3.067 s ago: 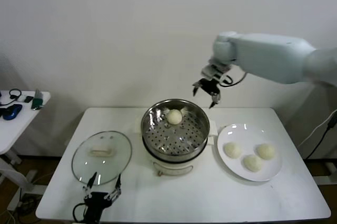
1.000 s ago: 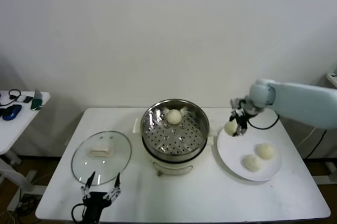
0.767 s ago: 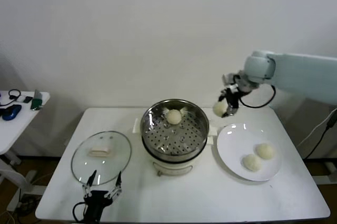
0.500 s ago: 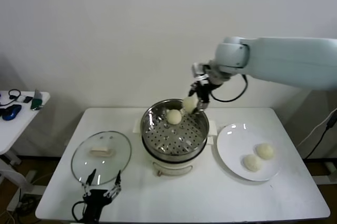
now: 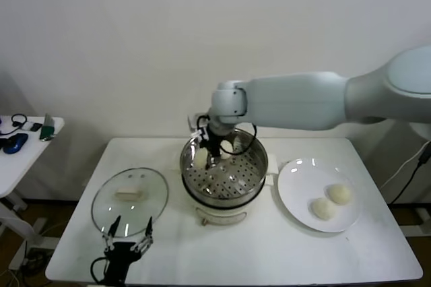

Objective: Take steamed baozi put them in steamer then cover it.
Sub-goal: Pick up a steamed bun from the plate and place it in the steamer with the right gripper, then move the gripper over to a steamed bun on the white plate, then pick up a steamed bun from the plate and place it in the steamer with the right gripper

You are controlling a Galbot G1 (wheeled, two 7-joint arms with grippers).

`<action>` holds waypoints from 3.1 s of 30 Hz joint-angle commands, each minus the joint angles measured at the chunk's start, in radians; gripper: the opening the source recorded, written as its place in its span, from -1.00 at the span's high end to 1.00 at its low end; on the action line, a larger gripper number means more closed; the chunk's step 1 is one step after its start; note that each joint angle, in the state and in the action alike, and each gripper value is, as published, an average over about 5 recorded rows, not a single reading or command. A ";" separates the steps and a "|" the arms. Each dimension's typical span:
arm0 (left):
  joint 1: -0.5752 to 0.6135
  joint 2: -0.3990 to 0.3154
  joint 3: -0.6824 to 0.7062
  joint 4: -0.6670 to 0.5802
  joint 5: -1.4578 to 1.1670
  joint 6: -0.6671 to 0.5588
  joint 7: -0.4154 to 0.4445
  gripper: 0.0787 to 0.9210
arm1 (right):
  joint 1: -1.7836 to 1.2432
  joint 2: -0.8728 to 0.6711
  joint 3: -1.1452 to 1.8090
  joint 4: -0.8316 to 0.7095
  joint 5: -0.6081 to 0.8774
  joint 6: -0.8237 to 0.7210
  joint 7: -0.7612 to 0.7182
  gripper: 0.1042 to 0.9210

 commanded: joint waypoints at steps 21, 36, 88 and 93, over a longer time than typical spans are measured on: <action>0.001 0.001 0.004 -0.012 -0.002 0.000 0.000 -0.77 | 0.138 -0.138 -0.053 0.071 -0.034 0.066 -0.086 -0.76; -0.010 0.003 0.016 -0.014 0.005 -0.001 0.001 -0.77 | 0.334 -0.849 -0.363 0.335 -0.302 0.187 -0.200 -0.76; 0.012 -0.012 0.009 -0.011 0.036 -0.011 0.000 -0.77 | -0.356 -0.796 0.198 0.007 -0.594 0.204 -0.203 -0.35; 0.015 -0.013 0.008 -0.019 0.043 -0.008 0.000 -0.77 | -0.026 -0.747 0.013 0.038 -0.566 0.326 -0.264 -0.34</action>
